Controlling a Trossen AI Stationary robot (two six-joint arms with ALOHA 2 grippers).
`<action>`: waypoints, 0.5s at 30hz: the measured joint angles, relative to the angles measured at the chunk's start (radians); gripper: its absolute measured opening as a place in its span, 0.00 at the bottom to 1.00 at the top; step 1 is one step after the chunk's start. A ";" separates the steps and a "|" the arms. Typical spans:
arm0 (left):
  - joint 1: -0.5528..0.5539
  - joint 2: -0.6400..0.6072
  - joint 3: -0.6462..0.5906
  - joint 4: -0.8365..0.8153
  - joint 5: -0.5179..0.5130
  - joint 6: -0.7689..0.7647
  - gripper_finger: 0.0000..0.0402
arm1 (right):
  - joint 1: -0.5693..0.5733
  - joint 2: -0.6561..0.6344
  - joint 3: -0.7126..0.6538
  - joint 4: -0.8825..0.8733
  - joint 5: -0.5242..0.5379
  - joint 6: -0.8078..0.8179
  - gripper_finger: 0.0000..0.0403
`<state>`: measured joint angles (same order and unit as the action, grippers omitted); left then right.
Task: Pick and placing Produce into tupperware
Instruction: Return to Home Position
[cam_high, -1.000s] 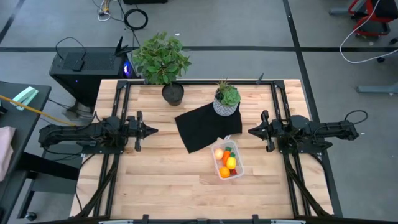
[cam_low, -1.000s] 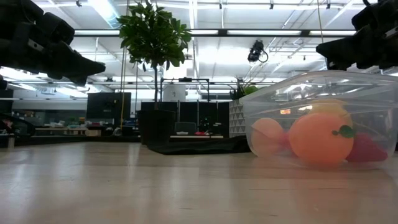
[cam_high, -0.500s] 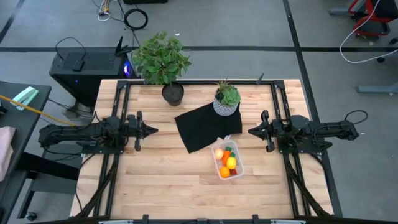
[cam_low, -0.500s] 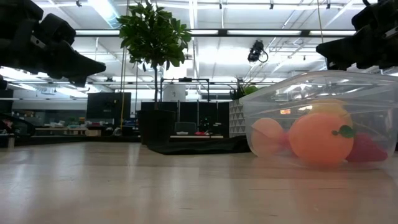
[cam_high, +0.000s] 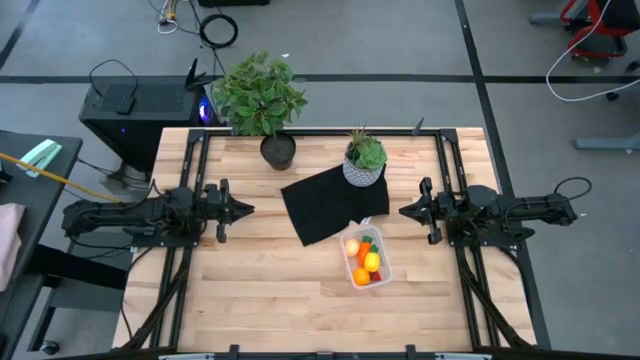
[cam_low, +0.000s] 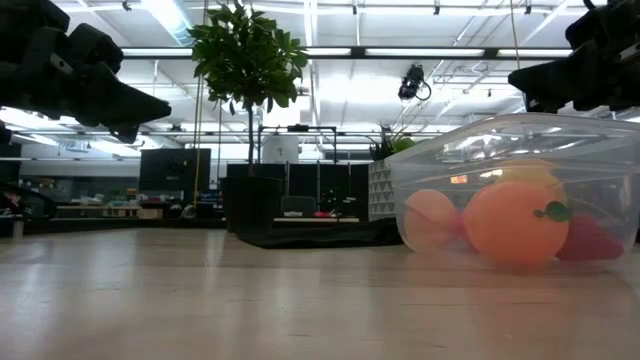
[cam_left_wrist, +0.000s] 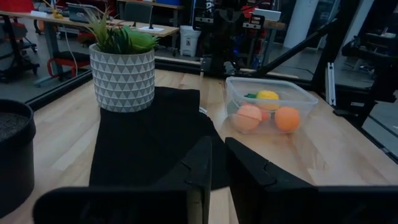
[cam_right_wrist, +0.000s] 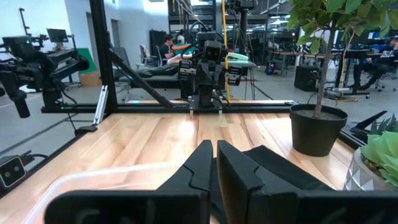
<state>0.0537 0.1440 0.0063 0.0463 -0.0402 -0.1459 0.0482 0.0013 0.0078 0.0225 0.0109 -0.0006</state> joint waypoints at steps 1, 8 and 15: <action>0.000 0.000 0.000 0.000 0.000 0.000 0.13 | 0.000 0.000 0.000 0.000 0.000 -0.001 0.07; 0.000 0.000 0.000 0.001 0.000 0.000 0.12 | 0.000 0.000 0.000 0.000 0.000 0.000 0.07; 0.000 0.000 0.000 0.001 0.000 0.000 0.14 | 0.000 0.000 0.000 0.000 0.000 0.000 0.07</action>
<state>0.0540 0.1440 0.0063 0.0476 -0.0402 -0.1456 0.0481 0.0013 0.0078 0.0227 0.0109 -0.0002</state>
